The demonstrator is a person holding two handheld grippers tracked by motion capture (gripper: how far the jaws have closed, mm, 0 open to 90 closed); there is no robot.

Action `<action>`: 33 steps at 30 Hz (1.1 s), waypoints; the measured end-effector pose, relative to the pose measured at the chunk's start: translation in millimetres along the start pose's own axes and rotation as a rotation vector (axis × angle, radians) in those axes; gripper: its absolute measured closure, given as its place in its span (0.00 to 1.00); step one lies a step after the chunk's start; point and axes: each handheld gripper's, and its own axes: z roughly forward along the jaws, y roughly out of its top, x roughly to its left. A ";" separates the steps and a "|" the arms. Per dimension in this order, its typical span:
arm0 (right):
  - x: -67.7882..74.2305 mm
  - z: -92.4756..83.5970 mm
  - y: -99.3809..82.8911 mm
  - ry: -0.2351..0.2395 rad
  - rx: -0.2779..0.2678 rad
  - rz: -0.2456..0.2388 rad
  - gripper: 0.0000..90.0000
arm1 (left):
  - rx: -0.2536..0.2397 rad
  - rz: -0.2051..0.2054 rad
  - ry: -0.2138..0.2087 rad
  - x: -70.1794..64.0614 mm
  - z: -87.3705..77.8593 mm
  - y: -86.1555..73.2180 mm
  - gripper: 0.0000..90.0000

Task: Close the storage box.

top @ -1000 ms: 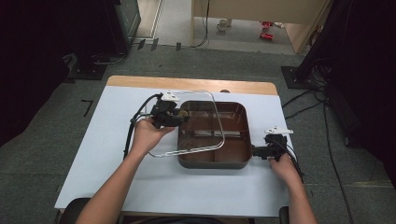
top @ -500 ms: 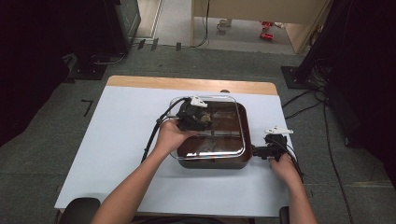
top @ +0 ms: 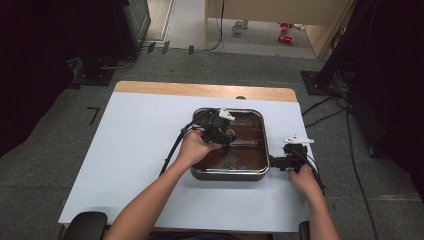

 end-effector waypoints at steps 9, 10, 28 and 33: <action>-0.1 0.0 0.1 0.000 0.001 -0.001 0.00 | -0.007 0.017 -0.010 3.7 2.5 -0.6 0.66; -0.1 0.0 0.1 0.000 0.001 -0.001 0.00 | -0.006 0.021 -0.009 3.7 2.4 -0.8 0.66; 0.1 0.0 0.0 0.000 0.001 0.000 0.00 | -0.020 0.011 -0.032 4.7 -8.2 1.2 0.52; 0.1 0.0 0.0 0.000 0.000 -0.001 0.00 | -0.049 0.016 -0.042 5.2 -23.7 2.1 0.45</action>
